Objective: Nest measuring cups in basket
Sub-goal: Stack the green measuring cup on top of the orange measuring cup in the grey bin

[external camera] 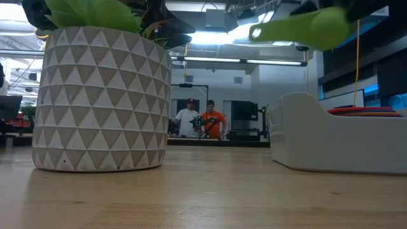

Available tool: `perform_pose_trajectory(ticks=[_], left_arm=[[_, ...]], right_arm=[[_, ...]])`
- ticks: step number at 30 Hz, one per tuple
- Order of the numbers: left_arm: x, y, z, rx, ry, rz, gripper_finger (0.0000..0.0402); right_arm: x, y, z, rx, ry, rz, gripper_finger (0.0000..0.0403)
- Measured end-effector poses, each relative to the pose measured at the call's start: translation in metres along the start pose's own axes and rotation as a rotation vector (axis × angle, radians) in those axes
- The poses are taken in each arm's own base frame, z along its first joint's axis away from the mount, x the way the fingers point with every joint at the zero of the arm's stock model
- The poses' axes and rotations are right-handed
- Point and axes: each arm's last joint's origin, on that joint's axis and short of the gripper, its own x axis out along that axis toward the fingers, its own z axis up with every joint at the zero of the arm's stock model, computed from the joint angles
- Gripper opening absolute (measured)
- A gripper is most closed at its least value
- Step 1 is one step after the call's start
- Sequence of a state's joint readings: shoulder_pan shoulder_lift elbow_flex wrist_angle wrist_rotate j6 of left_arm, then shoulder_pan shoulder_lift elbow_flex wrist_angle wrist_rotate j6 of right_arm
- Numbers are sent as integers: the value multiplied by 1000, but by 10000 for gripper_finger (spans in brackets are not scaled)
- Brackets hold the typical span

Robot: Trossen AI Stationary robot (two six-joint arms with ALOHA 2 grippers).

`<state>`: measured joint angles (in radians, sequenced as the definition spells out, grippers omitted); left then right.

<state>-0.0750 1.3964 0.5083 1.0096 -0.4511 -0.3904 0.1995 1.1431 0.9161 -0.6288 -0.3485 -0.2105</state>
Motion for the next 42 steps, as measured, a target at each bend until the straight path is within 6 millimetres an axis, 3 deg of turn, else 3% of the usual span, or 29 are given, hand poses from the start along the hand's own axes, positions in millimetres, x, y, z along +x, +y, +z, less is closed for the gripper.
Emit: perform_pose_trajectory(ticks=[5,10,14,28,42], left_arm=[[0,0,0,0,0,0,89],[0,0,0,0,0,0,89],[0,0,0,1,1,1,89],[0,0,-1,3,6,3,89],[0,0,-1,3,6,3,89]], right_arm=[[4,15,-1,-218,35,71,19],[11,20,-10,-311,148,103,19],[18,17,-12,-322,208,38,20],[39,12,-25,-274,400,60,20],[46,10,-26,-290,417,69,26]])
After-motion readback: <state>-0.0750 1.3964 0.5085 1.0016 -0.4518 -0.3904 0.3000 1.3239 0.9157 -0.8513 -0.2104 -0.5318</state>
